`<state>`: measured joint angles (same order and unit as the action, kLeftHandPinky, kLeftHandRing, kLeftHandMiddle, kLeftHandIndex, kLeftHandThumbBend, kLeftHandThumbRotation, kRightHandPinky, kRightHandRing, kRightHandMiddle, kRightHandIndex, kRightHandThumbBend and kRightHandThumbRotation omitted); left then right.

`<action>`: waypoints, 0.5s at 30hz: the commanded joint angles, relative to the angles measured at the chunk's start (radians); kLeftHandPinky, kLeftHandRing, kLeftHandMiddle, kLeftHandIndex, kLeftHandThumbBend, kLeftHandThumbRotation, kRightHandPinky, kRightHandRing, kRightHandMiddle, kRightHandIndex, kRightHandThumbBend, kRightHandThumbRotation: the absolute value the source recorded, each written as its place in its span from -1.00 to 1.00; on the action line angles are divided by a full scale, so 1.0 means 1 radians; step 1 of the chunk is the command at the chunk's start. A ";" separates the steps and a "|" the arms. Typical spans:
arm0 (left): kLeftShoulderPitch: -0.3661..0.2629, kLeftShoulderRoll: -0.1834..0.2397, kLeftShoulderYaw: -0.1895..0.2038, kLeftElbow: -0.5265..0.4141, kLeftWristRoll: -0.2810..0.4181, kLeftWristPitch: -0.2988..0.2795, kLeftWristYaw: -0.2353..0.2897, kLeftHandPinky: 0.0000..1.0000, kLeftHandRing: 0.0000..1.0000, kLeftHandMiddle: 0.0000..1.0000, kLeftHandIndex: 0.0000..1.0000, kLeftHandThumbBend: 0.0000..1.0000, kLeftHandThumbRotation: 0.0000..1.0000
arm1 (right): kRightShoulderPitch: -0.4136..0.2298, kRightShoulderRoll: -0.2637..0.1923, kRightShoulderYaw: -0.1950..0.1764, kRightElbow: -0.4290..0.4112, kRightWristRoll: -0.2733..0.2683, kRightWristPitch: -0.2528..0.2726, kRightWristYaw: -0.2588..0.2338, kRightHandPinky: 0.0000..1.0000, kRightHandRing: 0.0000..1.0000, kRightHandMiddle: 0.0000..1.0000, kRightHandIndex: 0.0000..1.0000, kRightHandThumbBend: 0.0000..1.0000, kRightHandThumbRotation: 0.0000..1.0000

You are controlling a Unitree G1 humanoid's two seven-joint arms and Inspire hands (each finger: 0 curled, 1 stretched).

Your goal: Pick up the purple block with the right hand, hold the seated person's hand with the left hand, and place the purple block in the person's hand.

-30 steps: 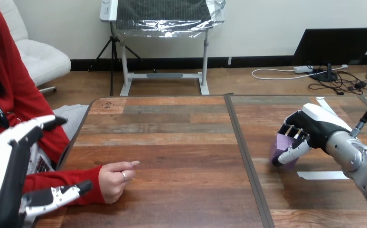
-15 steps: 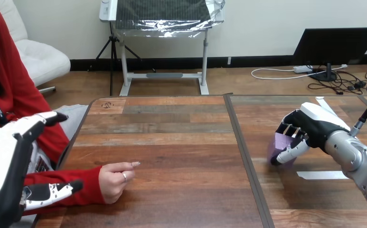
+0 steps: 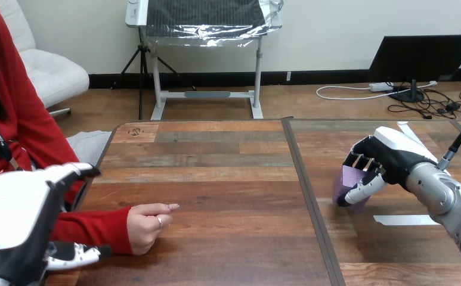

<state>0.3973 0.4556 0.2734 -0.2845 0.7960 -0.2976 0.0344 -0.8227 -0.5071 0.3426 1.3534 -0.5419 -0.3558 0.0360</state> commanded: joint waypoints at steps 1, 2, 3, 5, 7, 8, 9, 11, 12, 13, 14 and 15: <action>-0.080 0.053 -0.043 0.040 0.003 -0.008 -0.011 0.28 0.44 0.51 0.49 1.00 -0.74 | -0.044 -0.005 -0.025 -0.048 0.024 -0.006 -0.016 -0.04 0.01 0.08 0.05 0.47 -1.00; -0.082 0.057 -0.047 0.043 0.006 -0.006 -0.013 0.29 0.44 0.51 0.49 1.00 -0.77 | -0.044 -0.004 -0.025 -0.048 0.024 -0.005 -0.016 -0.04 0.01 0.08 0.05 0.47 -1.00; -0.092 0.068 -0.056 0.062 0.009 -0.015 -0.009 0.29 0.44 0.51 0.49 1.00 -0.78 | -0.046 -0.004 -0.024 -0.049 0.024 -0.002 -0.013 -0.04 0.01 0.09 0.05 0.47 -1.00; -0.105 0.083 -0.066 0.086 0.009 -0.027 -0.001 0.30 0.44 0.51 0.48 1.00 -0.79 | -0.048 -0.003 -0.024 -0.049 0.024 0.001 -0.010 -0.04 0.02 0.09 0.06 0.46 -1.00; -0.116 0.086 -0.077 0.088 0.000 -0.010 -0.029 0.31 0.44 0.51 0.48 1.00 -0.80 | -0.051 -0.002 -0.023 -0.049 0.024 0.007 -0.011 -0.04 0.02 0.09 0.06 0.45 -1.00; -0.118 0.087 -0.081 0.088 -0.003 -0.004 -0.036 0.32 0.45 0.51 0.48 1.00 -0.80 | -0.051 -0.001 -0.023 -0.050 0.023 0.009 -0.011 -0.04 0.02 0.09 0.07 0.45 -1.00; -0.126 0.092 -0.087 0.095 -0.005 0.002 -0.048 0.33 0.45 0.51 0.48 1.00 -0.81 | -0.051 -0.001 -0.024 -0.050 0.024 0.005 -0.013 -0.04 0.02 0.09 0.07 0.45 -1.00; -0.135 0.100 -0.096 0.106 -0.006 0.008 -0.058 0.36 0.47 0.52 0.49 1.00 -0.78 | -0.050 -0.002 -0.024 -0.051 0.025 0.000 -0.016 -0.04 0.03 0.10 0.07 0.45 -1.00; -0.142 0.103 -0.102 0.112 -0.010 0.010 -0.064 0.36 0.47 0.52 0.49 1.00 -0.77 | -0.052 -0.001 -0.023 -0.053 0.023 0.005 -0.016 -0.04 0.03 0.10 0.07 0.45 -1.00; -0.147 0.105 -0.105 0.115 -0.013 0.010 -0.067 0.37 0.47 0.52 0.49 1.00 -0.77 | -0.053 0.000 -0.022 -0.054 0.023 0.010 -0.015 -0.05 0.03 0.09 0.07 0.45 -1.00; -0.151 0.106 -0.108 0.117 -0.015 0.011 -0.069 0.37 0.47 0.52 0.49 1.00 -0.78 | -0.055 0.001 -0.022 -0.054 0.022 0.013 -0.015 -0.05 0.03 0.09 0.07 0.44 -1.00; -0.159 0.110 -0.114 0.128 -0.011 0.012 -0.071 0.38 0.47 0.52 0.49 1.00 -0.78 | -0.054 0.001 -0.022 -0.053 0.023 0.009 -0.017 -0.05 0.03 0.09 0.07 0.44 -1.00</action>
<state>0.3292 0.5231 0.1833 -0.1761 0.7934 -0.2918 -0.0289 -0.8227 -0.5071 0.3426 1.3511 -0.5410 -0.3478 0.0362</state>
